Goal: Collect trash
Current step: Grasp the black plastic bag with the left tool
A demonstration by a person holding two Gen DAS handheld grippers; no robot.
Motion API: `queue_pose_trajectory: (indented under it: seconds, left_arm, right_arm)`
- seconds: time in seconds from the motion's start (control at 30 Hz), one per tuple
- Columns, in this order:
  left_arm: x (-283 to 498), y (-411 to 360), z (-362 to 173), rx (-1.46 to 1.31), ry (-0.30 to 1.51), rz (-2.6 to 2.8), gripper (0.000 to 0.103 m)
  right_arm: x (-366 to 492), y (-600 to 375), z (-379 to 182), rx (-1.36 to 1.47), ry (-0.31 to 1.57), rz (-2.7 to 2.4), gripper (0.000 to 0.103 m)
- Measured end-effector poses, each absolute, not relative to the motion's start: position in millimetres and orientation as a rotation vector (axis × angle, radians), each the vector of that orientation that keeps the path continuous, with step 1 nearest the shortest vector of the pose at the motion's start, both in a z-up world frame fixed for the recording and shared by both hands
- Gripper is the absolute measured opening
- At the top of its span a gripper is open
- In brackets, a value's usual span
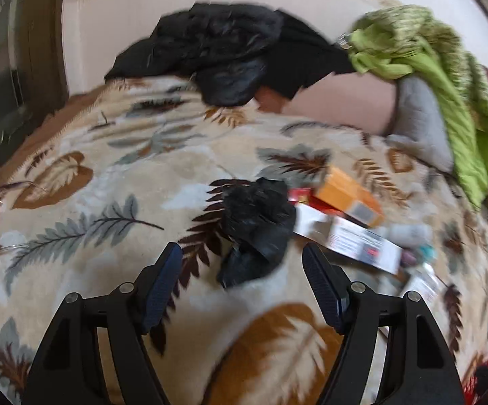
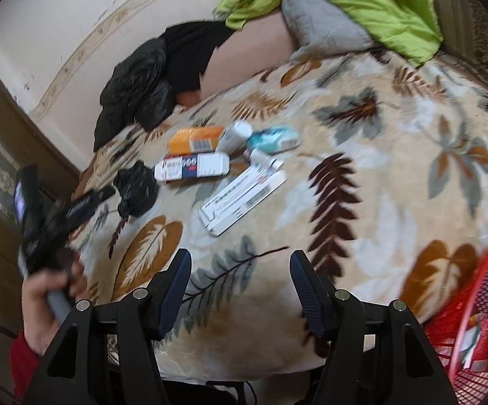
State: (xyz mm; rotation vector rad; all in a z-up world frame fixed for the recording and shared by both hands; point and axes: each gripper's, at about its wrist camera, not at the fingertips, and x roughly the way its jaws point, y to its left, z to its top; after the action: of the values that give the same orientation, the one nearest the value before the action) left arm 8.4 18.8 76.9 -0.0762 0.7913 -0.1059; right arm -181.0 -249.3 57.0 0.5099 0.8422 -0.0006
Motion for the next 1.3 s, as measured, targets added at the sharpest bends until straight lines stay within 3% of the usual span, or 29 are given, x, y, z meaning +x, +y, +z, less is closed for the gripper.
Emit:
queue_pose_trajectory:
  seconds: [0.3, 0.33, 0.37, 0.5, 0.9, 1.03, 1.07, 1.1, 1.17, 1.3]
  left_arm:
    - [65, 3, 39, -0.084, 0.833, -0.143, 0.072]
    - [67, 2, 39, -0.077, 0.828, -0.150, 0.065]
    - [68, 0, 38, -0.064, 0.826, -0.154, 0.048]
    - [63, -1, 43, -0.018, 0.798, -0.167, 0.039]
    - [48, 32, 72, -0.093, 0.723, -0.165, 0.039]
    - [45, 32, 74, -0.083, 0.715, -0.167, 0.039]
    - [43, 32, 75, -0.082, 0.711, -0.169, 0.039]
    - [41, 32, 76, -0.079, 0.703, -0.174, 0.039]
    - [37, 30, 79, -0.076, 0.691, -0.179, 0.039]
    - [23, 21, 83, -0.060, 0.676, -0.207, 0.039]
  right_arm:
    - [-129, -254, 39, 0.614, 0.906, -0.021, 0.069]
    - [-123, -254, 37, 0.622, 0.914, -0.024, 0.069]
    - [-114, -254, 33, 0.637, 0.926, -0.033, 0.069]
    - [-85, -256, 19, 0.682, 0.967, -0.079, 0.071]
    - [-20, -236, -5, 0.540, 1.028, -0.206, 0.076]
    - [-17, -213, -1, 0.351, 1.023, -0.203, 0.066]
    - [-21, -213, 1, 0.359, 1.015, -0.186, 0.058]
    - [-25, -214, 4, 0.363, 1.001, -0.178, 0.040]
    - [-33, -218, 13, 0.361, 0.963, -0.166, 0.031]
    - [-49, -228, 14, 0.390, 0.952, -0.138, 0.030]
